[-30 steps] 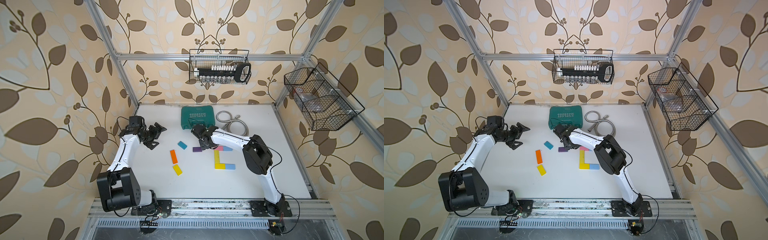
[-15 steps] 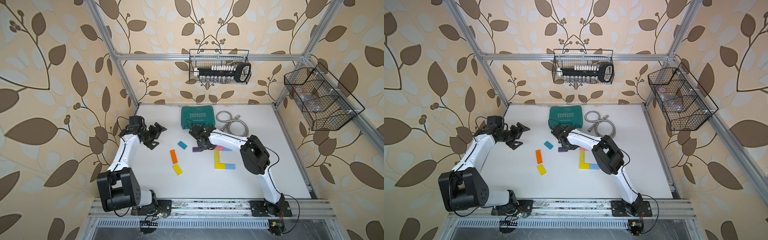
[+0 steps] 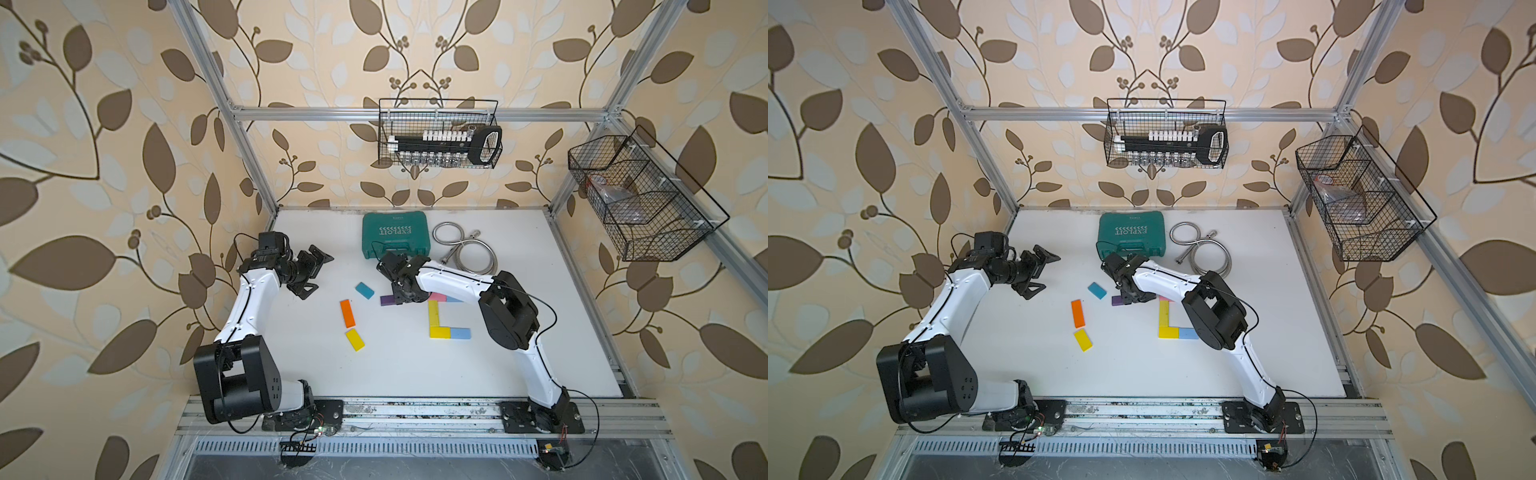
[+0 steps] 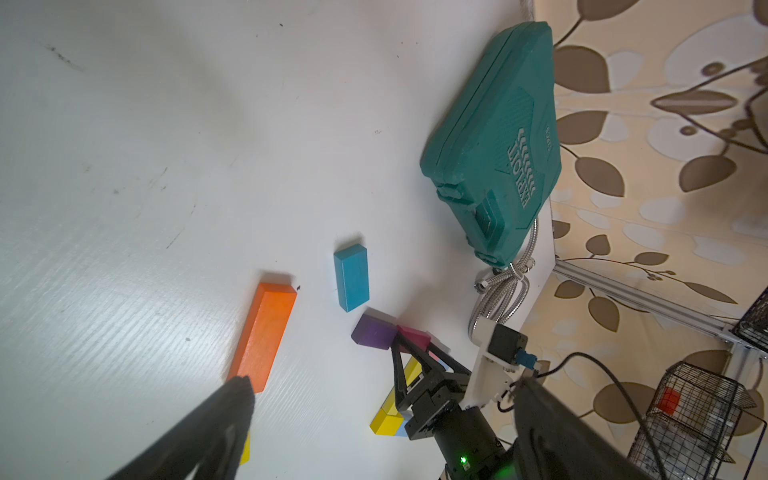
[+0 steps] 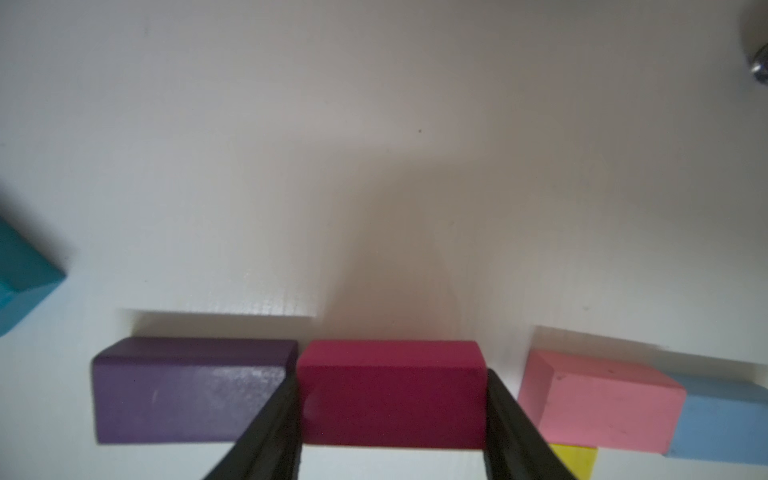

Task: Assemble the letter c with building blocks
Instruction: Assemble the building block at the center of the board.

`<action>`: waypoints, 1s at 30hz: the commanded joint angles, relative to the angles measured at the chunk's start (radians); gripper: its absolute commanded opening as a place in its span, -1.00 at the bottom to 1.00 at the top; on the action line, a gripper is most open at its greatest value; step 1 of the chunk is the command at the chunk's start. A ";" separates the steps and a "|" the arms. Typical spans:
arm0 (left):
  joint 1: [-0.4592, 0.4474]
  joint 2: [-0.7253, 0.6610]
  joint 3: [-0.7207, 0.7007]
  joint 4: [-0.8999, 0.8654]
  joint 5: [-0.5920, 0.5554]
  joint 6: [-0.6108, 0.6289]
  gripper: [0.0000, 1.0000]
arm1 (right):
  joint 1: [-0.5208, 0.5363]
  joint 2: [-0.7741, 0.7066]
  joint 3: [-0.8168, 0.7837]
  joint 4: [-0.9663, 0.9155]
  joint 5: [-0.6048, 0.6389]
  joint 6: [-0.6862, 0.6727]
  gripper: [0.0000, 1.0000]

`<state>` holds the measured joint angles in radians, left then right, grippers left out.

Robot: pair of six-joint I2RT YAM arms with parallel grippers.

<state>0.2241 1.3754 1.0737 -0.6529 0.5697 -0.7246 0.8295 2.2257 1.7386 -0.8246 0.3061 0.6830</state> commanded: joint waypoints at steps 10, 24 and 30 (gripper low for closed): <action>0.008 -0.033 -0.006 0.010 0.018 -0.009 0.98 | 0.004 -0.058 -0.082 0.035 -0.034 0.093 0.20; 0.006 -0.032 0.002 0.010 0.016 -0.014 0.98 | -0.007 -0.106 -0.115 0.058 -0.064 0.103 0.42; 0.006 -0.030 0.006 0.007 0.016 -0.015 0.98 | -0.016 -0.104 -0.135 0.071 -0.073 0.113 0.45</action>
<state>0.2241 1.3754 1.0737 -0.6518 0.5697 -0.7364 0.8207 2.1437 1.6276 -0.7517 0.2451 0.7815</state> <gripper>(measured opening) 0.989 0.723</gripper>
